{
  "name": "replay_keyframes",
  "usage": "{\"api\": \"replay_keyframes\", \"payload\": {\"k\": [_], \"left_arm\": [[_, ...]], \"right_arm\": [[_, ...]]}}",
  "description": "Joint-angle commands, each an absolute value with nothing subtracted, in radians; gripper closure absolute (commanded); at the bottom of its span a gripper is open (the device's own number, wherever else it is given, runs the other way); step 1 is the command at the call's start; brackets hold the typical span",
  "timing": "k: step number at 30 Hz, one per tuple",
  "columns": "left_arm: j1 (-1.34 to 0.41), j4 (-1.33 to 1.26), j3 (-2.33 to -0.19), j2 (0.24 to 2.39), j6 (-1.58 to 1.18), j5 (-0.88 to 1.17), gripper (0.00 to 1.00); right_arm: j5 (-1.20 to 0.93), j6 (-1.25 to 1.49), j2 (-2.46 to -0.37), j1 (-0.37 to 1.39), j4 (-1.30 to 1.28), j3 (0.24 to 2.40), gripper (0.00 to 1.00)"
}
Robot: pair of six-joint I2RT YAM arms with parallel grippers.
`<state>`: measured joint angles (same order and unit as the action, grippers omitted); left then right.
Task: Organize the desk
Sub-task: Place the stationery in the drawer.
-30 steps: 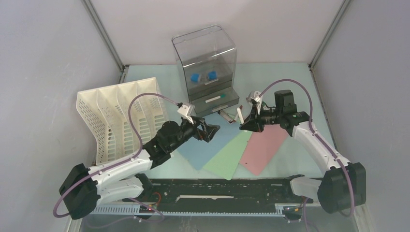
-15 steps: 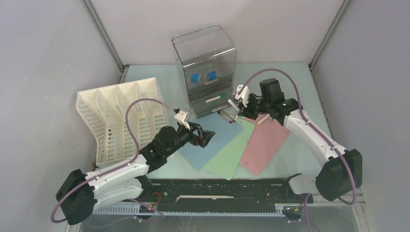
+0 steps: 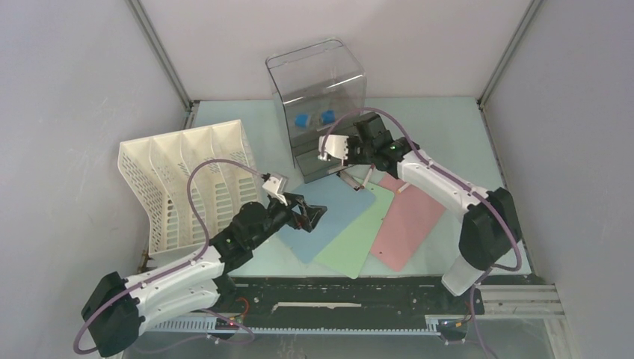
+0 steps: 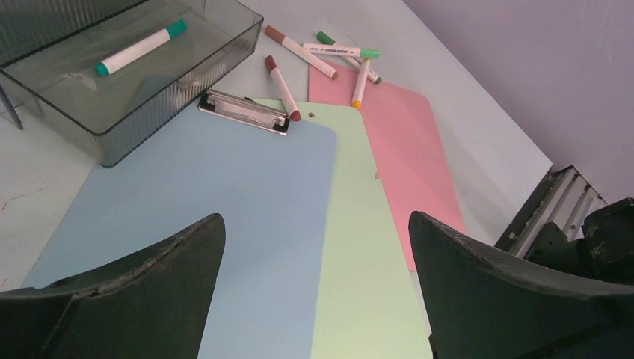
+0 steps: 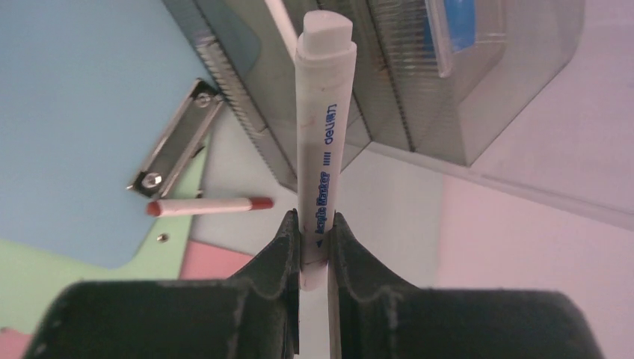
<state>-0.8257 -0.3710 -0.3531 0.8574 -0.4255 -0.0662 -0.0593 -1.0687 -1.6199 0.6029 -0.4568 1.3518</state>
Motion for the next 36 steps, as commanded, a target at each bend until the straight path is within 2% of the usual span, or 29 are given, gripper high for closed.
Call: {"api": "replay_keyframes", "payload": {"k": [1, 15, 24, 36], "left_arm": [[-0.818, -0.381, -0.34, 0.819, -0.442, -0.096, 0.0], [-0.817, -0.351, -0.32, 0.77, -0.451, -0.129, 0.0], [-0.818, -0.351, -0.319, 0.773, -0.45, -0.129, 0.0], [-0.818, -0.355, -0.3, 0.762, -0.461, -0.139, 0.0]], "right_arm": [[0.083, -1.177, -1.69, 0.638, -0.379, 1.437, 1.0], [0.158, -1.211, -1.906, 0.659, -0.327, 1.56, 1.0], [0.221, -1.17, -2.0, 0.665, -0.343, 1.625, 0.89], [0.303, -1.017, -2.087, 0.684, -0.605, 1.834, 0.68]]}}
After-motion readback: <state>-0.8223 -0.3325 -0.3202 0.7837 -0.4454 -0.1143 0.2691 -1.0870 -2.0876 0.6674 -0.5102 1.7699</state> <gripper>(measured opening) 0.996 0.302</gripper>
